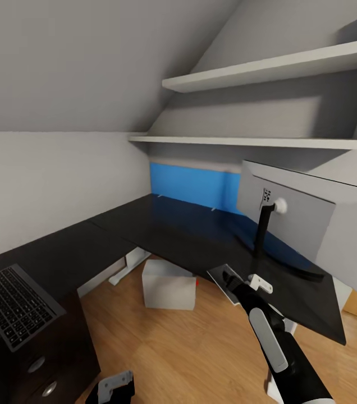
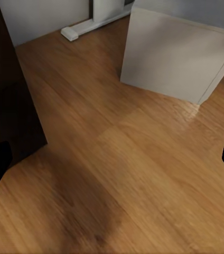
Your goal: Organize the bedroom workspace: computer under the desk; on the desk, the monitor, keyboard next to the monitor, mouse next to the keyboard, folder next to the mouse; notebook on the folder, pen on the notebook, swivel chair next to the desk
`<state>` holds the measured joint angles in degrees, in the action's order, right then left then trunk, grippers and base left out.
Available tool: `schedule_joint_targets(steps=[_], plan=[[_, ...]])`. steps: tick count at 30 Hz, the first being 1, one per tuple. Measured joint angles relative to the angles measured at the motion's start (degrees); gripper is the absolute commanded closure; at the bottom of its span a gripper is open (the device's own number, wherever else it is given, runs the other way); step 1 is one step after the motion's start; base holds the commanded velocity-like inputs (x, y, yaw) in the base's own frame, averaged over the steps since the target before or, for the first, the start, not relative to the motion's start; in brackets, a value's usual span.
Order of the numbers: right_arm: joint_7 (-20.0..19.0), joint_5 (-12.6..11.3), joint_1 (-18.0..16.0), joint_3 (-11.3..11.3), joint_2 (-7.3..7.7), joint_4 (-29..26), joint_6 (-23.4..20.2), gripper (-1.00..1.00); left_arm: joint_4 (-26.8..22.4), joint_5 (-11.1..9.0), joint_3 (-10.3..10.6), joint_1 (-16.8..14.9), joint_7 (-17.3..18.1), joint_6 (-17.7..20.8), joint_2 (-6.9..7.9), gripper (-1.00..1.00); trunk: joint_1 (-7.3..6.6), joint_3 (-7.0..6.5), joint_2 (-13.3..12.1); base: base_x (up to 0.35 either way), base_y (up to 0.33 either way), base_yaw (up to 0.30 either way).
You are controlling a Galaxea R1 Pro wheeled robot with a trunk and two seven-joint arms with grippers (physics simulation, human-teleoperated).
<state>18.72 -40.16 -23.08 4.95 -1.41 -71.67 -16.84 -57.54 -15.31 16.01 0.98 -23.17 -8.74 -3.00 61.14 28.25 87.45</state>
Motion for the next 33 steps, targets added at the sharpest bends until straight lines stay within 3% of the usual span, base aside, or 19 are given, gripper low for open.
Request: schedule_joint_targets(steps=[33], plan=[[0.0,0.1,0.0,0.0,0.0,0.3,0.2,-1.0,0.1,0.1,0.0,0.0,0.0,0.0,-0.01,-1.0,7.25,5.93,13.2,0.0,0.0,0.0]])
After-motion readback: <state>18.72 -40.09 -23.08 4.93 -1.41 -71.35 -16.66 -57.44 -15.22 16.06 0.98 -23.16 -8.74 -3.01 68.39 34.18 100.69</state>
